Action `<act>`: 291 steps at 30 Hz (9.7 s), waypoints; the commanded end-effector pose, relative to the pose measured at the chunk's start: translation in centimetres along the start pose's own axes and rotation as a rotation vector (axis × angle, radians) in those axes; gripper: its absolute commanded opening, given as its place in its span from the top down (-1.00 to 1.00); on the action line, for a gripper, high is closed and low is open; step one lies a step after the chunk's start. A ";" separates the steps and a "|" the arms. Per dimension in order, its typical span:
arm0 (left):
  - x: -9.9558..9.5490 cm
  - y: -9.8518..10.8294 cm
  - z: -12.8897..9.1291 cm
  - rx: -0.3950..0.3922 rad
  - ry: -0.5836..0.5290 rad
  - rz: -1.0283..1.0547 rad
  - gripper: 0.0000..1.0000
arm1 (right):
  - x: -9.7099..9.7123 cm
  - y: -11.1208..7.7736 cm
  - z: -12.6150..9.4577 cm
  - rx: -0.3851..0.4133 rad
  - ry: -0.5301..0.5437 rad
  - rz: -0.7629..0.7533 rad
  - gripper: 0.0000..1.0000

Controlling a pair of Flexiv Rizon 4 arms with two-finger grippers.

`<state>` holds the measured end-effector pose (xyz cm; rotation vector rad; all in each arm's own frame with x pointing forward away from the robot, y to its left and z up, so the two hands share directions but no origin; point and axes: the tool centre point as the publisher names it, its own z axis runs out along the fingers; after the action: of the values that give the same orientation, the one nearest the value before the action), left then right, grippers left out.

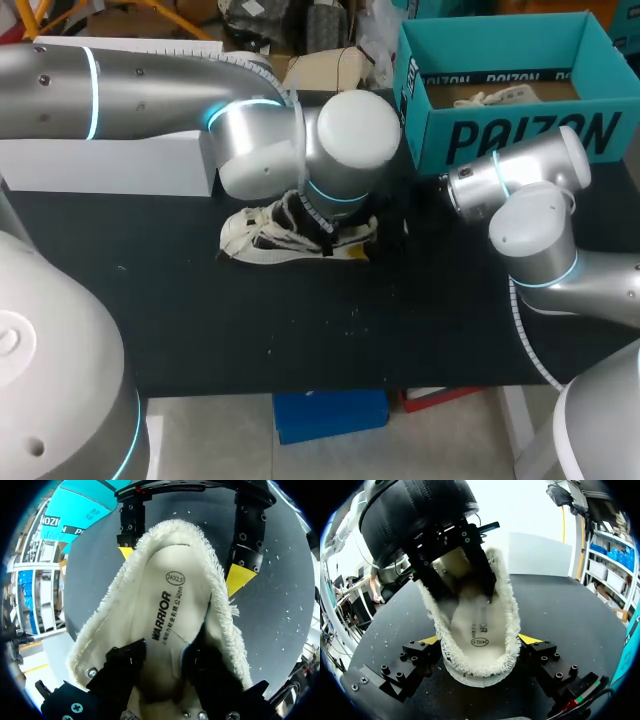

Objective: Take the shoe out of the shoebox, open the shoe tongue, remove and reinsert the insole, then place the shoe into the shoebox

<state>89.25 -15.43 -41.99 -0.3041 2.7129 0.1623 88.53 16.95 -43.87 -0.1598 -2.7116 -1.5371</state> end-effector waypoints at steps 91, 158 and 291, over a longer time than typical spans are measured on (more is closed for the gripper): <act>0.4 -7.6 -3.9 0.525 0.228 0.343 0.39 | 0.0 -0.2 0.3 0.003 0.000 0.002 1.00; 1.1 -7.8 -33.8 1.218 0.414 0.140 1.00 | 0.0 -0.2 0.3 0.003 0.000 0.002 1.00; 5.6 -5.7 -61.8 1.832 0.817 -0.146 1.00 | -0.4 2.8 -1.6 0.967 -0.043 -0.096 -1.00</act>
<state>62.17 -31.42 11.78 0.0672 2.1736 -2.6422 88.91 16.24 -40.75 -0.0303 -3.1267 -0.4751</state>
